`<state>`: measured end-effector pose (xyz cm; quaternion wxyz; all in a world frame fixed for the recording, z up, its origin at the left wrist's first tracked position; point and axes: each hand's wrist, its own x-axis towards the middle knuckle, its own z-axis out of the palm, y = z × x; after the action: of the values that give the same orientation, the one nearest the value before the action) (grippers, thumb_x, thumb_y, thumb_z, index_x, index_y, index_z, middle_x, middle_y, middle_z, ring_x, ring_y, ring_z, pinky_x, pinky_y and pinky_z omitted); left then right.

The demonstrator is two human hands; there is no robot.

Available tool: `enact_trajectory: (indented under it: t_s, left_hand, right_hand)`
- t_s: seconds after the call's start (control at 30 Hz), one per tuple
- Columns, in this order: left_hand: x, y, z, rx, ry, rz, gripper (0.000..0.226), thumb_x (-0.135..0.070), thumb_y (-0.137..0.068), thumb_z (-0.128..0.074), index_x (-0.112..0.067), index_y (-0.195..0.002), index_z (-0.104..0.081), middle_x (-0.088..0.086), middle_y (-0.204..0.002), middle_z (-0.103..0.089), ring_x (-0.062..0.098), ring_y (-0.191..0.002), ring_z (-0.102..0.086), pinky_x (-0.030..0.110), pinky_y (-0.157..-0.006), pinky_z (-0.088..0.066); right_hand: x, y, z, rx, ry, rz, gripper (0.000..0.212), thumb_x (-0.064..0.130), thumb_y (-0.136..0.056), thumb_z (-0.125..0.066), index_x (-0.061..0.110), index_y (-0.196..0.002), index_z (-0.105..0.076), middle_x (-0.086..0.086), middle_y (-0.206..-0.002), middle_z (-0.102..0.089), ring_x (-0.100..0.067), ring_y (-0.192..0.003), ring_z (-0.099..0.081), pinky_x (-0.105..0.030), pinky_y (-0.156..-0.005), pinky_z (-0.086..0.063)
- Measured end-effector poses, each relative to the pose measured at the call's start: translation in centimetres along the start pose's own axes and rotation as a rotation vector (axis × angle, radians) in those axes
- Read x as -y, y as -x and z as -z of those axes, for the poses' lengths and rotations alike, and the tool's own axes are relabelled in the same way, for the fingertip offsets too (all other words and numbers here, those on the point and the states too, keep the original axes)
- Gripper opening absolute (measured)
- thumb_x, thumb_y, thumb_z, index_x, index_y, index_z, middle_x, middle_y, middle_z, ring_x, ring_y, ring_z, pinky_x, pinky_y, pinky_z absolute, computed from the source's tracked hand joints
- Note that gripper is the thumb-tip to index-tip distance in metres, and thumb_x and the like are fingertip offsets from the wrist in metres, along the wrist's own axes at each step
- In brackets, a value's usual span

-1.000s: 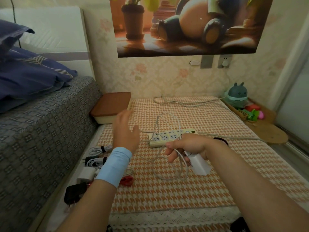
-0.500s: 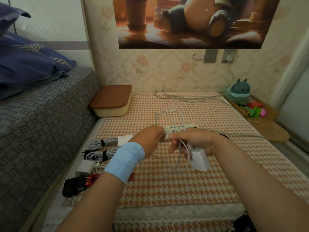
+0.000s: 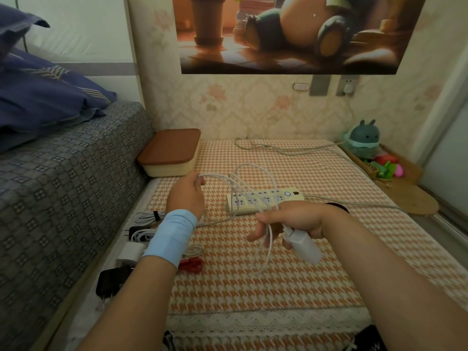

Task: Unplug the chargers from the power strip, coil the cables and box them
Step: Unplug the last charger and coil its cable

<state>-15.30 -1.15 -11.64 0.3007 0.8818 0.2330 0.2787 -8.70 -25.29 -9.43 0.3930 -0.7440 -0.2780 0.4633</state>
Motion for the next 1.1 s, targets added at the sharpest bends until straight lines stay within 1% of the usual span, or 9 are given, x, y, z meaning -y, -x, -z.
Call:
enact_trajectory:
  t_s: [0.1,0.2,0.27,0.33,0.5,0.67,0.8,1.0,1.1]
  left_hand:
    - [0.0,0.4,-0.4,0.018,-0.247,-0.034,0.028,-0.021,-0.100,-0.046,-0.019,-0.126,-0.057,0.010,-0.125,-0.054,0.032,-0.118,-0.047,0.046,-0.097,-0.041]
    - [-1.9,1.8,-0.6,-0.033,-0.339,-0.187,0.063,-0.014,-0.086,-0.063,-0.025,-0.142,-0.037,0.007,-0.142,-0.036,0.030,-0.131,-0.031,0.045,-0.109,-0.027]
    - [-3.7,3.1,-0.8,-0.047,-0.265,-0.379,0.051,-0.016,-0.081,-0.065,-0.024,-0.128,-0.048,0.004,-0.132,-0.040,0.028,-0.123,-0.038,0.043,-0.103,-0.030]
    - [-5.0,4.1,-0.9,0.042,-0.128,-0.421,0.033,-0.038,-0.085,-0.063,-0.024,-0.113,-0.055,0.001,-0.123,-0.042,0.025,-0.116,-0.042,0.042,-0.101,-0.036]
    - [-5.2,5.7,-2.1,0.204,-0.383,-0.522,0.062,-0.077,-0.081,-0.035,-0.036,-0.118,-0.063,-0.003,-0.154,-0.027,0.023,-0.141,-0.016,0.045,-0.115,-0.012]
    - [-5.7,5.6,-2.3,0.172,-0.477,-0.633,0.043,-0.066,-0.089,-0.043,-0.040,-0.107,-0.072,-0.012,-0.142,-0.048,0.019,-0.142,-0.025,0.049,-0.116,0.008]
    - [-5.3,5.1,-2.6,0.082,-0.257,-0.768,0.026,-0.049,-0.089,-0.056,-0.035,-0.086,-0.077,-0.014,-0.118,-0.067,0.018,-0.134,-0.045,0.051,-0.118,0.002]
    - [-5.5,5.6,-2.9,0.128,-0.168,-0.591,0.023,-0.050,-0.089,-0.059,-0.037,-0.088,-0.078,-0.020,-0.133,-0.056,0.014,-0.139,-0.032,0.045,-0.118,0.004]
    - [-4.9,5.4,-3.4,0.251,-0.092,-0.591,0.024,-0.053,-0.085,-0.062,-0.037,-0.094,-0.077,-0.020,-0.140,-0.049,0.015,-0.142,-0.022,0.043,-0.119,-0.006]
  right_hand:
    - [-0.1,-0.3,-0.4,-0.037,-0.008,0.023,0.042,0.038,-0.107,-0.044,0.010,-0.092,-0.072,-0.008,-0.122,-0.073,-0.027,-0.121,-0.064,-0.030,-0.077,-0.054]
    - [-0.1,-0.3,-0.6,-0.049,-0.150,0.032,0.041,0.038,-0.108,-0.041,0.009,-0.086,-0.059,-0.020,-0.117,-0.072,-0.040,-0.111,-0.068,-0.034,-0.061,-0.052]
    - [0.1,-0.3,-0.7,-0.134,-0.230,0.041,0.041,0.041,-0.107,-0.044,0.009,-0.087,-0.057,-0.019,-0.112,-0.074,-0.039,-0.103,-0.071,-0.034,-0.055,-0.051]
    - [0.1,-0.4,-0.6,-0.280,-0.256,0.051,0.043,0.044,-0.105,-0.046,0.006,-0.092,-0.062,-0.016,-0.103,-0.077,-0.033,-0.092,-0.074,-0.032,-0.053,-0.052]
    - [-0.1,-0.7,-0.2,-0.527,-0.349,0.020,0.044,0.049,-0.102,-0.052,0.011,-0.089,-0.069,-0.007,-0.080,-0.076,-0.021,-0.065,-0.071,-0.031,-0.053,-0.047]
    - [-0.2,-1.1,-0.1,-0.614,-0.482,-0.007,0.045,0.047,-0.103,-0.051,0.011,-0.088,-0.074,-0.011,-0.088,-0.077,-0.024,-0.070,-0.070,-0.033,-0.061,-0.047]
    - [-0.2,-1.3,0.1,-0.675,-0.603,-0.020,0.045,0.045,-0.104,-0.048,0.011,-0.086,-0.072,-0.009,-0.083,-0.076,-0.026,-0.071,-0.069,-0.032,-0.056,-0.045]
    - [0.3,-1.5,-0.8,-0.559,-0.588,-0.050,0.033,0.045,-0.094,-0.065,0.012,-0.097,-0.069,-0.006,-0.075,-0.069,-0.021,-0.063,-0.065,-0.030,-0.054,-0.043]
    - [0.5,-1.6,-1.0,-0.498,-0.543,-0.025,0.016,0.028,-0.095,-0.067,0.012,-0.096,-0.067,-0.004,-0.067,-0.063,-0.017,-0.054,-0.057,-0.029,-0.051,-0.041]
